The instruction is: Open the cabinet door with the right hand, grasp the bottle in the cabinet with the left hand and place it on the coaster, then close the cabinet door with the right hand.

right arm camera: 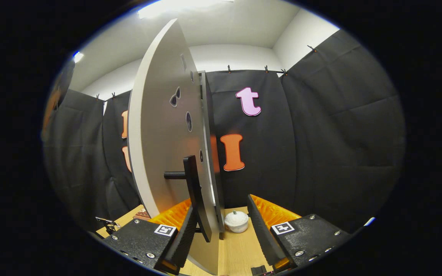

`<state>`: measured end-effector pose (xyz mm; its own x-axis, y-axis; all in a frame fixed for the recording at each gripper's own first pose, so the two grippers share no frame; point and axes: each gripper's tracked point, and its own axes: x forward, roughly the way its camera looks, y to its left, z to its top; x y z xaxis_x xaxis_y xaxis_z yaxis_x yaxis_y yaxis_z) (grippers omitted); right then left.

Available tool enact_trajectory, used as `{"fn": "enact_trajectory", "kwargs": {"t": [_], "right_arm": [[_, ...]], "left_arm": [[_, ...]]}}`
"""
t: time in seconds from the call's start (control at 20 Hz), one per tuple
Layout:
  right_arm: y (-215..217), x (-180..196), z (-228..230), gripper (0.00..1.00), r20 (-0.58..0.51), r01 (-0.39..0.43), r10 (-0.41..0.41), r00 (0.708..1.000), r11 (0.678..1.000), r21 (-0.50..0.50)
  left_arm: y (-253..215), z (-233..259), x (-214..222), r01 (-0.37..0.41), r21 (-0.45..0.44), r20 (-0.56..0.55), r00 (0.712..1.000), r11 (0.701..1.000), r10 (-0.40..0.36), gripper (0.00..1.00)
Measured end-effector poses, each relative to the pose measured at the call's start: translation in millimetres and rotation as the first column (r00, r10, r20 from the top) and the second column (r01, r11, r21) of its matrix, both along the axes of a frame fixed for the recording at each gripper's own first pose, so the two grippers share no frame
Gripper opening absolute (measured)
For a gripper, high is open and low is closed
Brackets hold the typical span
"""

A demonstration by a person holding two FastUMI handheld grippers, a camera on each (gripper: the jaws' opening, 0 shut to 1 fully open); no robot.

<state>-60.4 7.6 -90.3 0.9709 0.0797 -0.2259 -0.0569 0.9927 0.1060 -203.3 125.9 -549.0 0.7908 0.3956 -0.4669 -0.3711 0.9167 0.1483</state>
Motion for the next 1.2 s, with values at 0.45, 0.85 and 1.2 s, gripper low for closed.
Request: {"fn": "enact_trajectory", "kwargs": {"t": [0.45, 0.85, 1.2], "right_arm": [[0, 0, 1, 0.76, 0.024, -0.034, 0.034, 0.999, 0.999, 0.027], [-5, 1, 13, 0.86, 0.091, -0.109, 0.100, 0.991, 0.990, 0.095], [-4, -7, 26, 0.85, 0.144, -0.243, 0.222, 0.964, 0.959, 0.147]], "left_arm": [[-2, 9, -9, 0.024, 0.024, -0.041, 0.999, 0.999, -0.023, 0.92], [-23, 78, 11, 0.082, 0.091, 0.002, 0.997, 0.993, -0.082, 0.91], [-45, 128, 14, 0.119, 0.135, 0.028, 0.992, 0.984, -0.124, 0.92]]}}
